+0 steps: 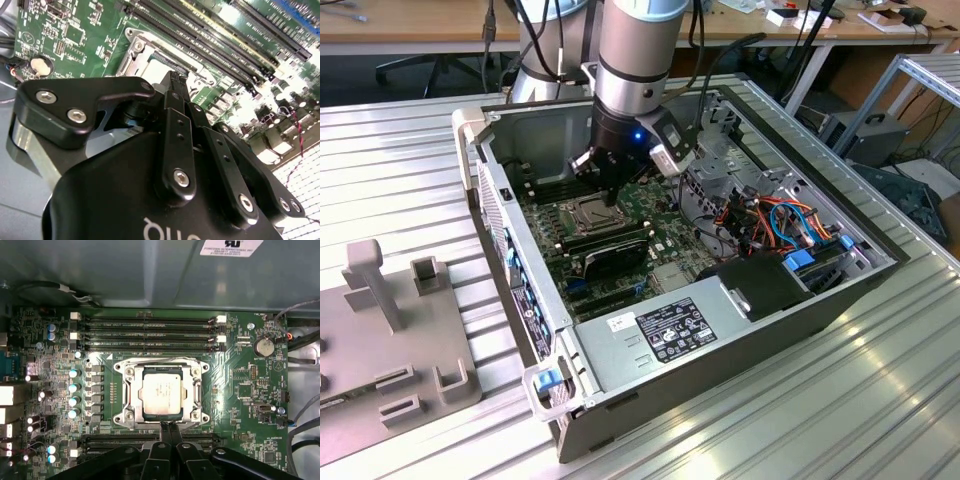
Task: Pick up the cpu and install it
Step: 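Install the second cpu locking lever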
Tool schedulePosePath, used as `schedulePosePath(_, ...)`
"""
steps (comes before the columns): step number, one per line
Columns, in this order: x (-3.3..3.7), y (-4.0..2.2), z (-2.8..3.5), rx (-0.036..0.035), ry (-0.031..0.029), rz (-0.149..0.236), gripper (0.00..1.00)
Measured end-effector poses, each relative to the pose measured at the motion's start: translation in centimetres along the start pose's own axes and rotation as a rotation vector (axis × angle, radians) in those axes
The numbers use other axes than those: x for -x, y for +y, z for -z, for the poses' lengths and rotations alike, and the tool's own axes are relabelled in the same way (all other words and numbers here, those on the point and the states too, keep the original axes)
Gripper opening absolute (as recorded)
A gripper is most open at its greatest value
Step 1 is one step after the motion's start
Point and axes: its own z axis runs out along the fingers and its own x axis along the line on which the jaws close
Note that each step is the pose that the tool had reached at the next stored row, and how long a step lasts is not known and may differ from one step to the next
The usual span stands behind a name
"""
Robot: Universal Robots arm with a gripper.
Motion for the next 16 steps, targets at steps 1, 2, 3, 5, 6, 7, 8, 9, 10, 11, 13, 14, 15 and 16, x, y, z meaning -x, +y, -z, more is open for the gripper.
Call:
schedulePosePath(1, 0.00, -0.43, 0.02, 0.0000, 0.0000, 0.000, 0.11)
schedulePosePath(2, -0.07, -0.69, 0.03, 0.0001, -0.0002, 0.000, 0.11)
schedulePosePath(3, -0.51, -0.72, 0.03, 0.0000, -0.0023, 0.000, 0.11)
schedulePosePath(5, -0.62, -0.76, -0.07, -0.0003, 0.0088, 0.000, 0.11)
schedulePosePath(6, -0.62, -0.76, -0.08, -0.0001, 0.0089, 0.000, 0.11)
schedulePosePath(7, -0.62, -0.75, -0.08, -0.0001, 0.0093, 0.000, 0.11)
schedulePosePath(8, -0.62, -0.75, -0.08, 0.0000, 0.0095, -0.001, 0.11)
schedulePosePath(9, -0.62, -0.76, -0.08, 0.0000, 0.0094, -0.001, 0.11)
schedulePosePath(10, -0.62, -0.76, -0.08, -0.0001, 0.0095, 0.000, 0.11)
schedulePosePath(11, -0.64, -0.76, -0.09, 0.0000, 0.0094, 0.000, 0.11)
schedulePosePath(13, -0.78, -0.76, -0.12, 0.0000, 0.0094, 0.000, 0.11)
schedulePosePath(14, -0.93, -0.76, -0.15, 0.0000, 0.0095, 0.000, 0.11)
schedulePosePath(15, -1.10, -0.76, -0.18, -0.0001, 0.0095, -0.001, 0.11)
schedulePosePath(16, -1.19, -0.76, -0.21, 0.0000, 0.0095, -0.001, 0.11)
